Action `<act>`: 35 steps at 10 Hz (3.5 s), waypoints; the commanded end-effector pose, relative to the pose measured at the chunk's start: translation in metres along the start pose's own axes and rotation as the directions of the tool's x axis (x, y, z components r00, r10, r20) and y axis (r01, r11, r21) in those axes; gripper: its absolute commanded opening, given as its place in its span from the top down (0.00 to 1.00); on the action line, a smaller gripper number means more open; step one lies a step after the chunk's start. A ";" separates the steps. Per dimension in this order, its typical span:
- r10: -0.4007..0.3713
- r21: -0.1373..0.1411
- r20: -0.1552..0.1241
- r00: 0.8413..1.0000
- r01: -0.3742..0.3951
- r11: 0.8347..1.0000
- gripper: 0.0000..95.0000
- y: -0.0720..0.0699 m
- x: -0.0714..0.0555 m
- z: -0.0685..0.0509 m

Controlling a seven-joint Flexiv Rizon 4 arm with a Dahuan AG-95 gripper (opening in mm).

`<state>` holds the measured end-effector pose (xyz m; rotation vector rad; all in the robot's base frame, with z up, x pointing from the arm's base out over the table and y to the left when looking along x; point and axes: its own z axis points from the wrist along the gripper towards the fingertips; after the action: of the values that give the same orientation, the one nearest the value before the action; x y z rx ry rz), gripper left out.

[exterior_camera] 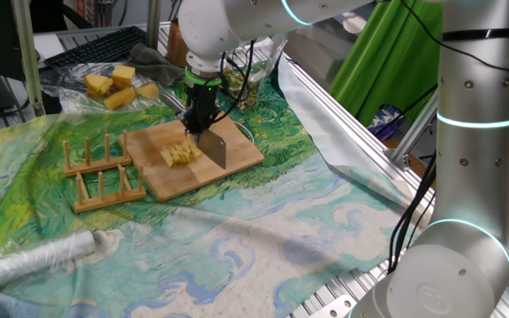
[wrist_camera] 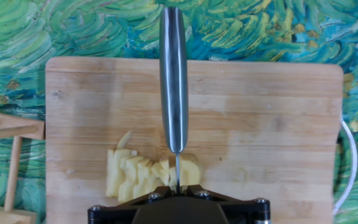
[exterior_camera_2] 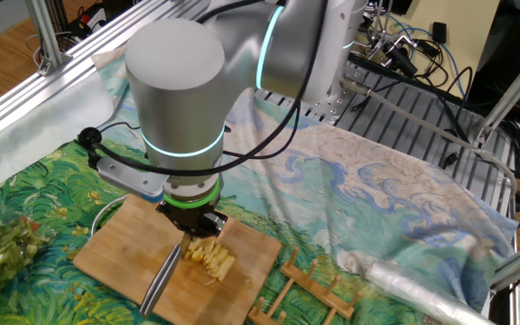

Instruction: Chop the potatoes

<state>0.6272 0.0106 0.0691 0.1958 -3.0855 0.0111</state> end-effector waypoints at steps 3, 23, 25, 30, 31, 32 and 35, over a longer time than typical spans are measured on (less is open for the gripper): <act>-0.022 0.022 -0.003 1.000 0.022 1.000 1.00 -0.009 -0.002 -0.011; -0.007 0.010 -0.013 1.000 0.007 1.000 1.00 -0.007 -0.006 0.015; -0.008 0.017 -0.013 1.000 0.008 1.000 1.00 -0.009 -0.006 0.009; -0.010 0.015 -0.014 1.000 0.011 1.000 1.00 -0.016 -0.006 -0.004; -0.012 0.012 -0.014 1.000 0.012 1.000 1.00 -0.015 -0.007 0.000; -0.010 0.009 -0.010 1.000 0.011 1.000 1.00 -0.012 -0.010 0.012; -0.009 -0.013 0.045 0.999 0.010 1.000 1.00 -0.005 -0.024 0.060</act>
<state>0.6453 0.0043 0.0422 0.2172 -3.1146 -0.0099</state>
